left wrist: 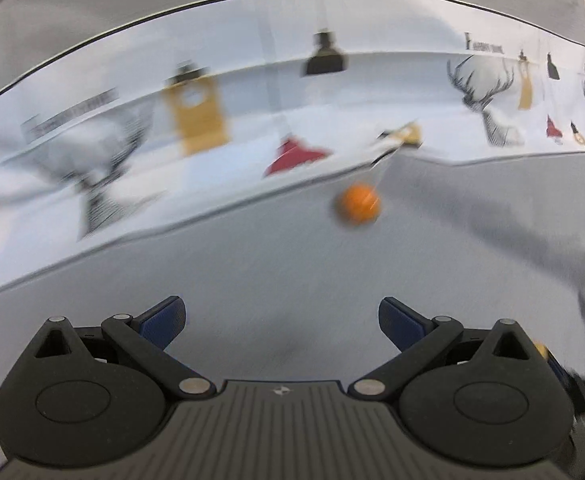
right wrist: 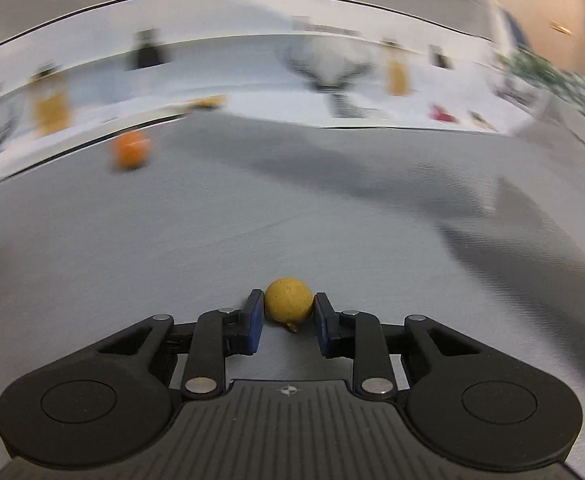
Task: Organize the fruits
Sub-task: 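Grasp the bagged mandarin with the left tool while the right tool grasps a yellow apple, then carry the bagged mandarin and yellow apple in both tools over the blue plate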
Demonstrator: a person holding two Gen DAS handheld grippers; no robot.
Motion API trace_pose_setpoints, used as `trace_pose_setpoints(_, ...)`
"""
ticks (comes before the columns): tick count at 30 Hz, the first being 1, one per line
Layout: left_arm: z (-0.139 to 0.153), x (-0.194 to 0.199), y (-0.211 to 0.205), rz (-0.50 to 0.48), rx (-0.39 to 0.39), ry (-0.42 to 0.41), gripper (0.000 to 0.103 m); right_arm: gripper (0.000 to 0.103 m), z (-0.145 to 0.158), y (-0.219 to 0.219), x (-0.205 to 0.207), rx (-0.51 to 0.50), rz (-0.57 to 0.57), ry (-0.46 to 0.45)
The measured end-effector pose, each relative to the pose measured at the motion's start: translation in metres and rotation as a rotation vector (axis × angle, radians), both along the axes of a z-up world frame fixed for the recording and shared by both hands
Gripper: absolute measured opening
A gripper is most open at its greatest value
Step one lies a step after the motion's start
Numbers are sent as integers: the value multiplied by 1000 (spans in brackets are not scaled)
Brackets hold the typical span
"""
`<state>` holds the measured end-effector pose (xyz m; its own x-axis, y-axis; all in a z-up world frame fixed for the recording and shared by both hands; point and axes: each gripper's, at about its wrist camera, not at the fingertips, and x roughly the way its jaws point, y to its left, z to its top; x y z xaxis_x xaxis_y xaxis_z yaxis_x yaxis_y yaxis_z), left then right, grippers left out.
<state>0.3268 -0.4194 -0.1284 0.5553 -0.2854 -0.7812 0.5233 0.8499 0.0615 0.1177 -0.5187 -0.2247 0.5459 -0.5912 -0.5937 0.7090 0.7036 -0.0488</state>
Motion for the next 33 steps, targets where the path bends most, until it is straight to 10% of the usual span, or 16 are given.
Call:
trace_pose_setpoints(11, -57, 86, -113, 36, 20, 72, 100, 28, -9, -24, -4, 0, -100, -29)
trace_pose_setpoints(14, -64, 93, -124, -22, 42, 118, 42, 28, -9, -26, -4, 4, -101, -35)
trace_pose_setpoints(17, -61, 89, -117, -23, 43, 108, 41, 28, -8, -25, -4, 0, -102, -38)
trace_pose_setpoints(26, 8, -19, -11, -66, 22, 15, 41, 27, 3, -9, -21, -22, -101, -59)
trace_pose_setpoints(33, 75, -117, 115, -13, -51, 23, 41, 27, 75, 76, -62, -30, 100, -87)
